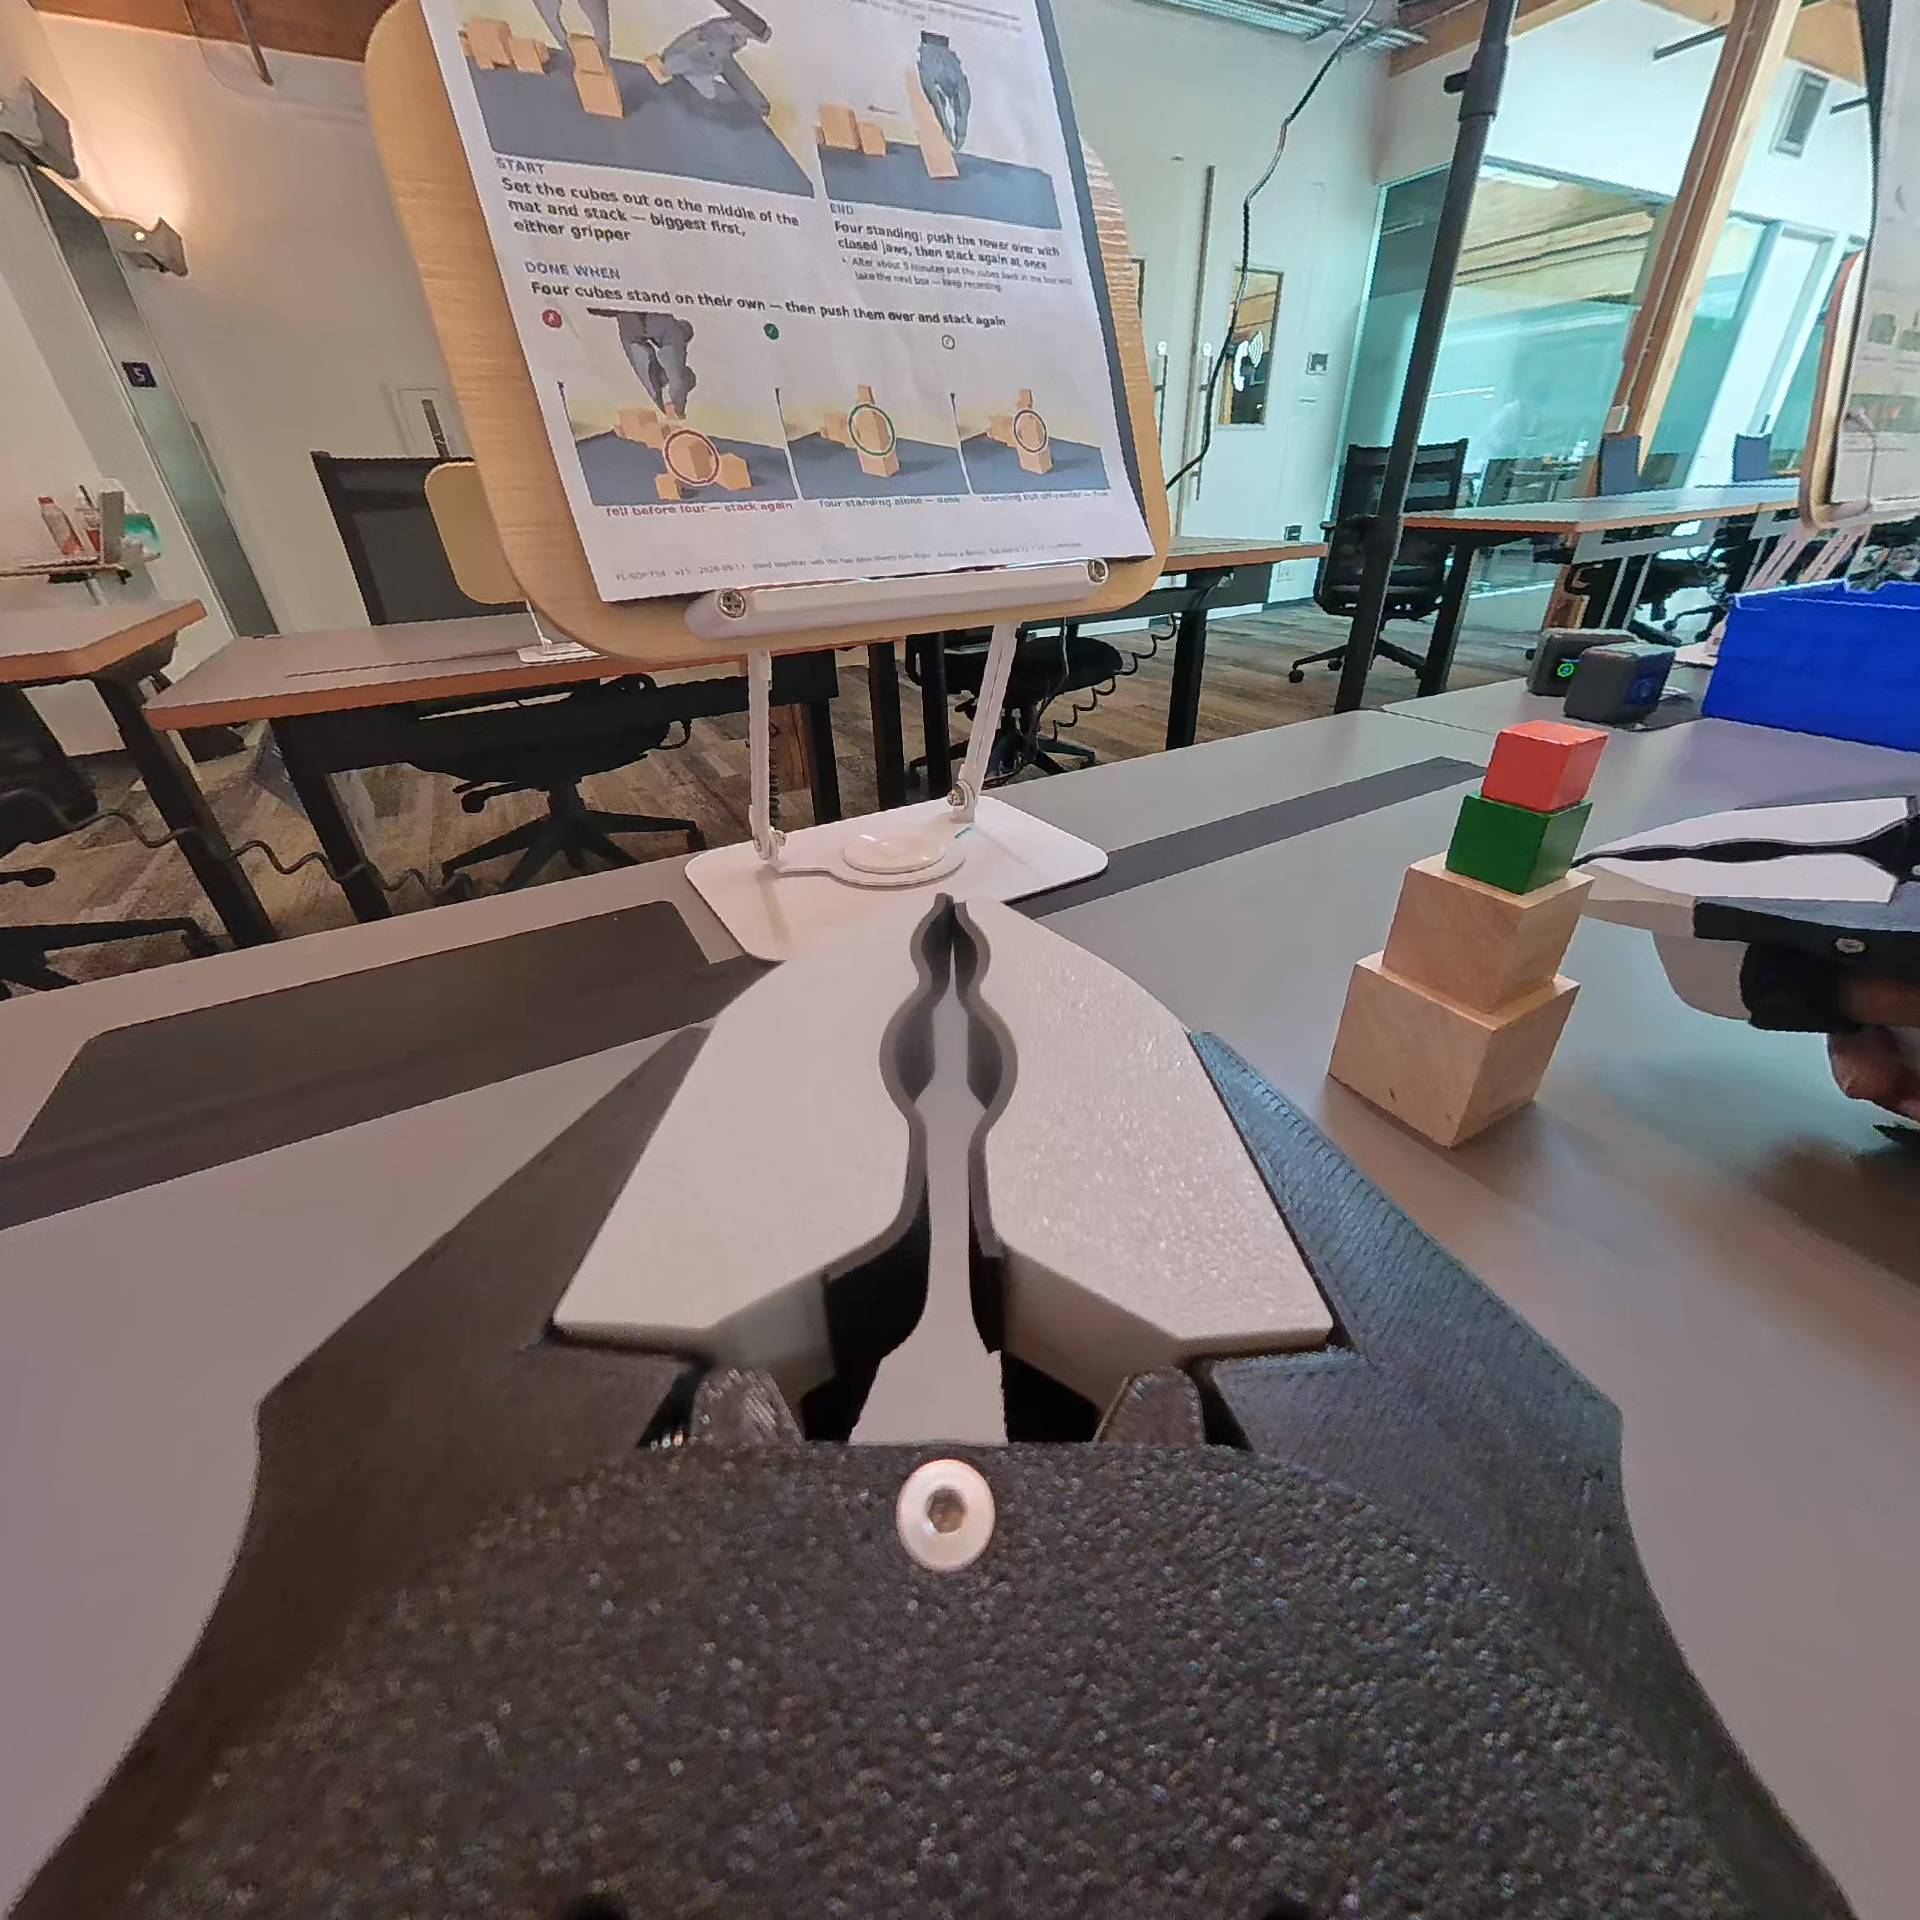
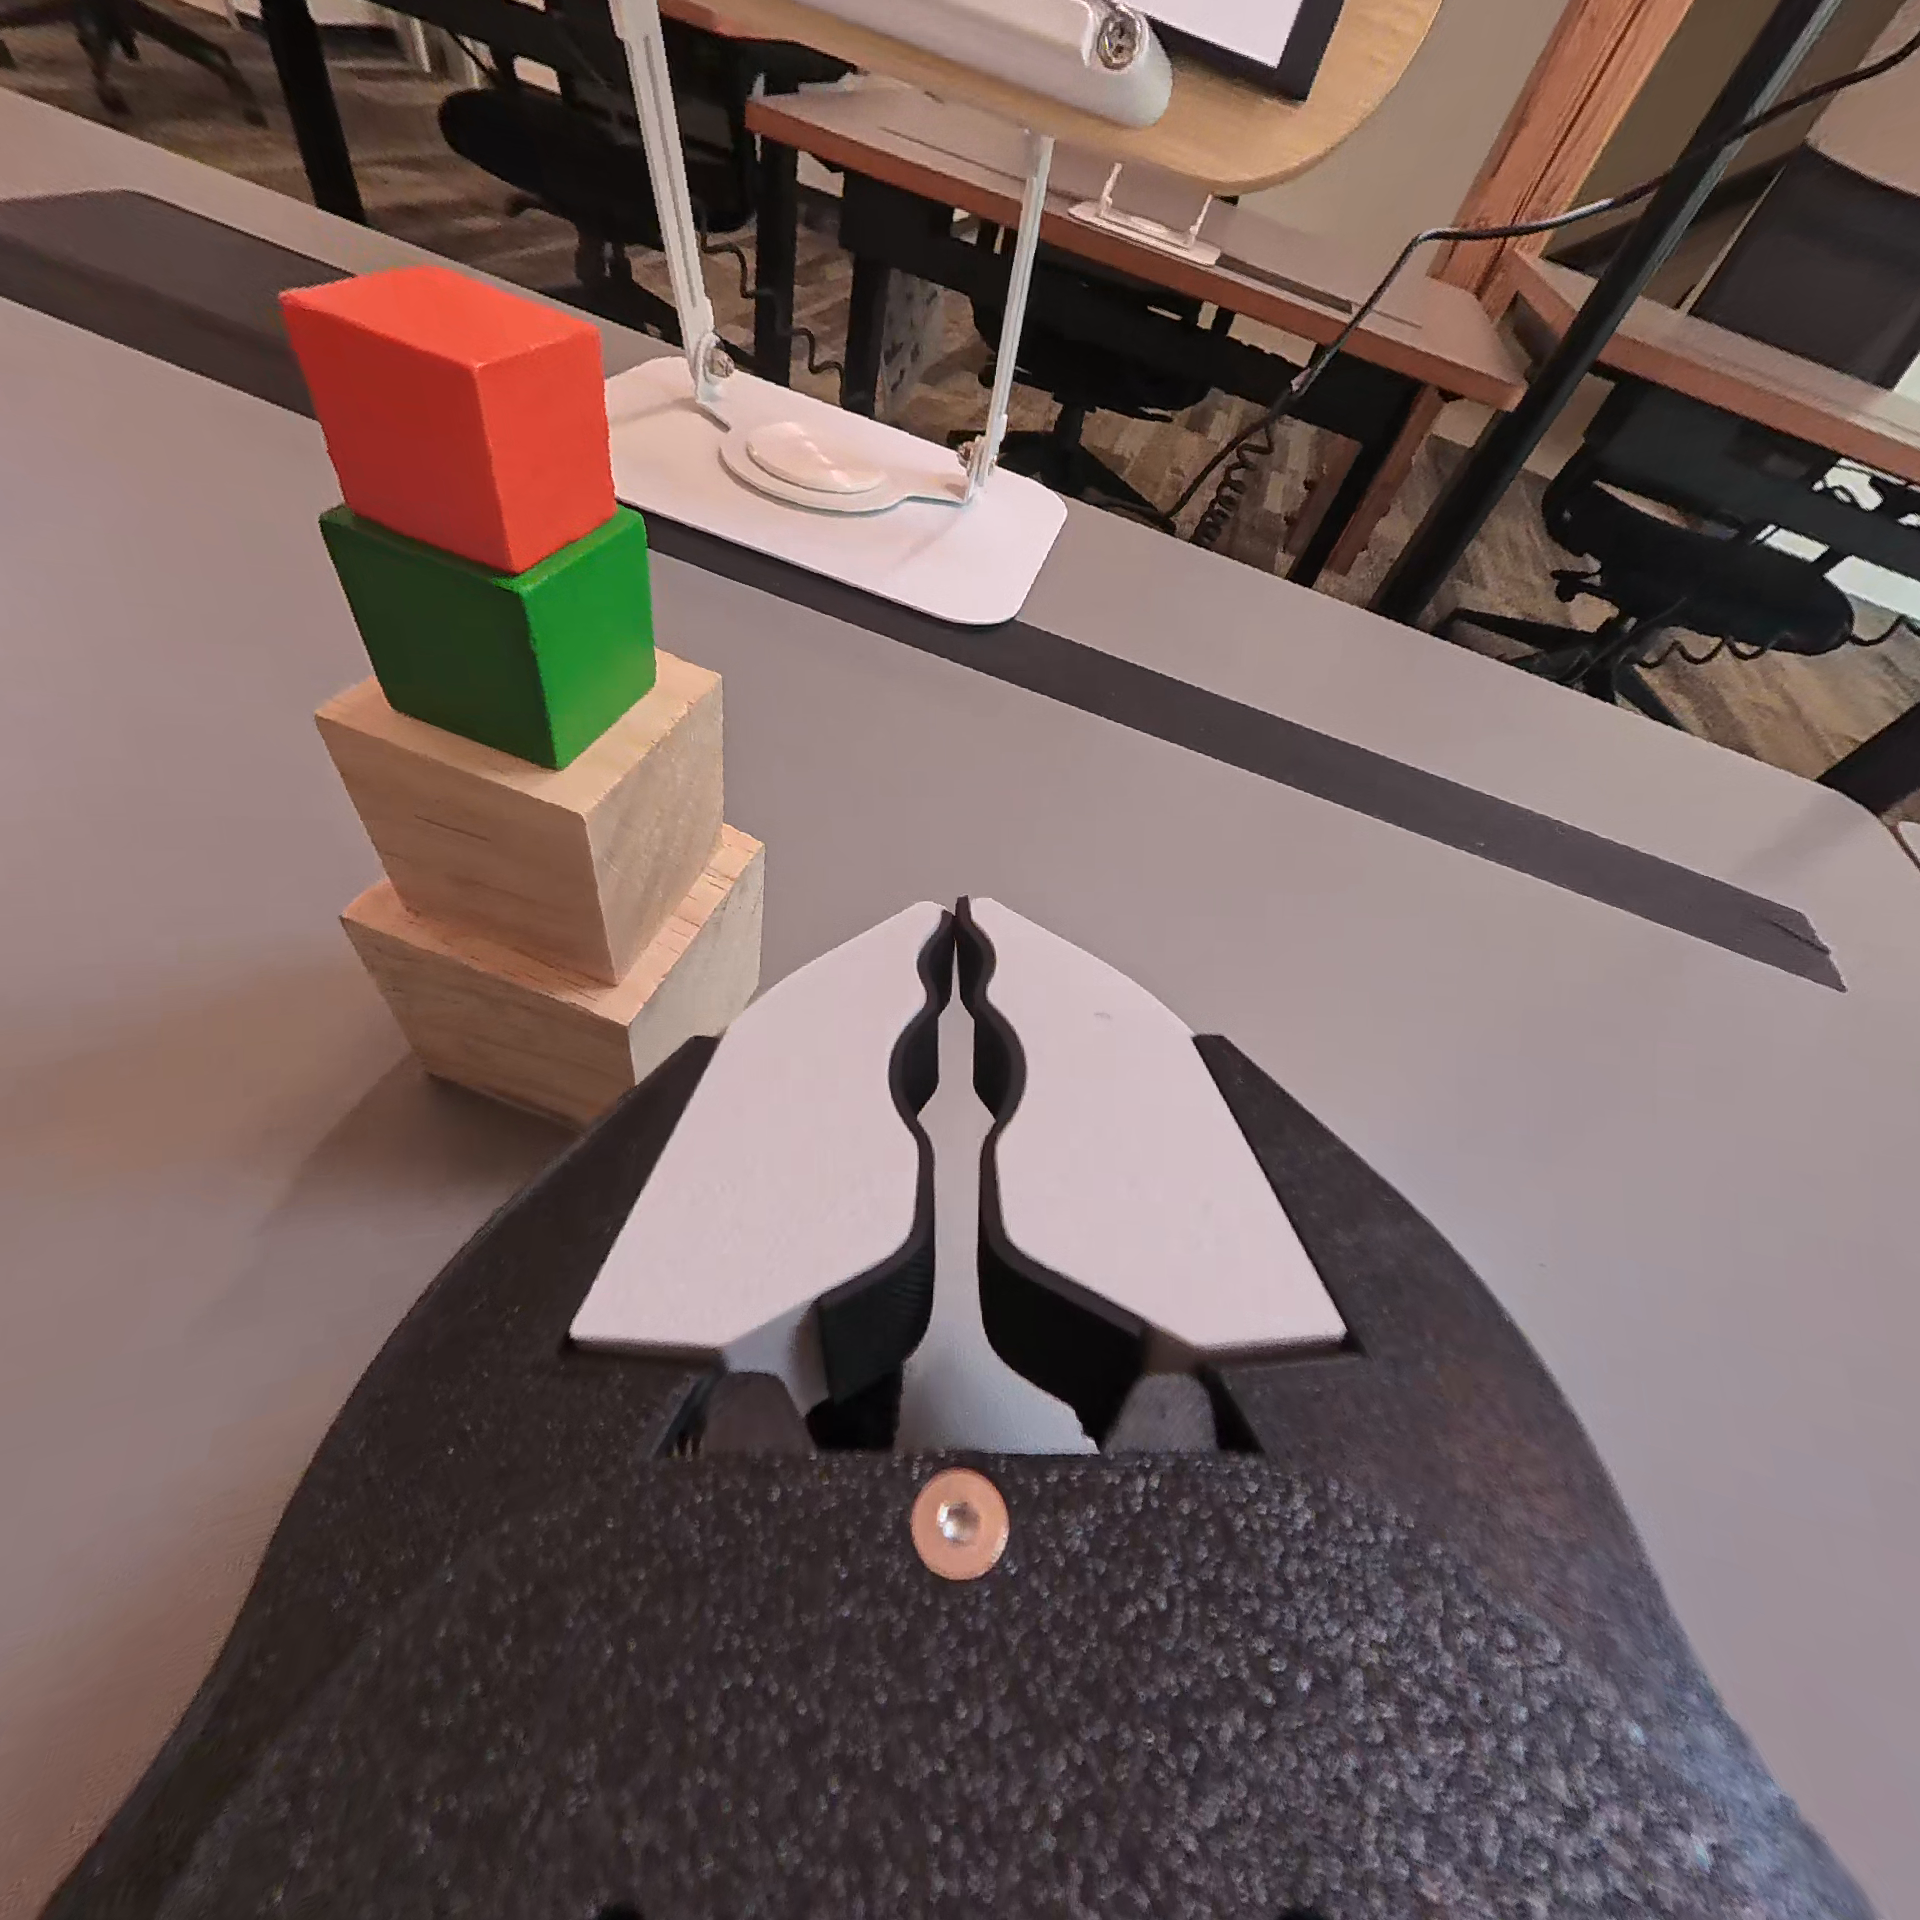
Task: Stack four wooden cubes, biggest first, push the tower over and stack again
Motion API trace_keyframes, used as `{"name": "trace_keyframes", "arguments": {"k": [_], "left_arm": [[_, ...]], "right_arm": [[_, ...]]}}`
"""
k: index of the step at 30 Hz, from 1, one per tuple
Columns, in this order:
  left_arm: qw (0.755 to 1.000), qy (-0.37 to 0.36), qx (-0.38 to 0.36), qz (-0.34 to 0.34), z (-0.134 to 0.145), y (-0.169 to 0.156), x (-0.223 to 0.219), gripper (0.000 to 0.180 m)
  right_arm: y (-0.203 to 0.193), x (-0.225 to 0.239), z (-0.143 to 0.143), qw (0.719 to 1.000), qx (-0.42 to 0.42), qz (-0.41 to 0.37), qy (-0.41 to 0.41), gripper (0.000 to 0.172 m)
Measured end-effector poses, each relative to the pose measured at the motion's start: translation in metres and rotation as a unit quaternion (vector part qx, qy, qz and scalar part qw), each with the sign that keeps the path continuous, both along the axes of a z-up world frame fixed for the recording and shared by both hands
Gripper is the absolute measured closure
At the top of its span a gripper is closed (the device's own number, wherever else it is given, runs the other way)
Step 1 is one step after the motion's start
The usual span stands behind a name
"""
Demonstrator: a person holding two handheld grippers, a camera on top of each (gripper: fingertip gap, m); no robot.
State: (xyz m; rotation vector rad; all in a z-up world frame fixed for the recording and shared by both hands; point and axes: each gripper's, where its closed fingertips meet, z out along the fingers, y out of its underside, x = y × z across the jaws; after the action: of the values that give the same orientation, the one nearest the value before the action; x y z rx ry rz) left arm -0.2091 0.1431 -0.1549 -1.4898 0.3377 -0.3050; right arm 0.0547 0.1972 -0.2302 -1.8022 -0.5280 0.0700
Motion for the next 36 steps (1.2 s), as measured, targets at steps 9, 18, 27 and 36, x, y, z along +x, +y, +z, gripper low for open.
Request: {"name": "trace_keyframes", "arguments": {"k": [9,18,27,36], "left_arm": [[0.999,-0.013,-0.044,0.009,-0.010,0.004,-0.005,0.180],[0.999,-0.004,-0.048,0.025,-0.013,0.007,-0.008,0.180],[0.997,-0.021,-0.036,0.060,-0.007,0.009,-0.027,0.180],[0.997,-0.021,-0.043,0.061,-0.012,0.011,-0.029,0.180]], "right_arm": [[-0.001,0.002,-0.002,1.000,-0.014,-0.011,0.012,0.171],[0.002,-0.031,-0.007,0.999,-0.028,0.015,0.004,0.171],[-0.029,-0.156,0.017,0.971,0.084,0.210,-0.077,0.172],[-0.069,-0.174,0.037,0.946,0.122,0.293,-0.061,0.172]]}}
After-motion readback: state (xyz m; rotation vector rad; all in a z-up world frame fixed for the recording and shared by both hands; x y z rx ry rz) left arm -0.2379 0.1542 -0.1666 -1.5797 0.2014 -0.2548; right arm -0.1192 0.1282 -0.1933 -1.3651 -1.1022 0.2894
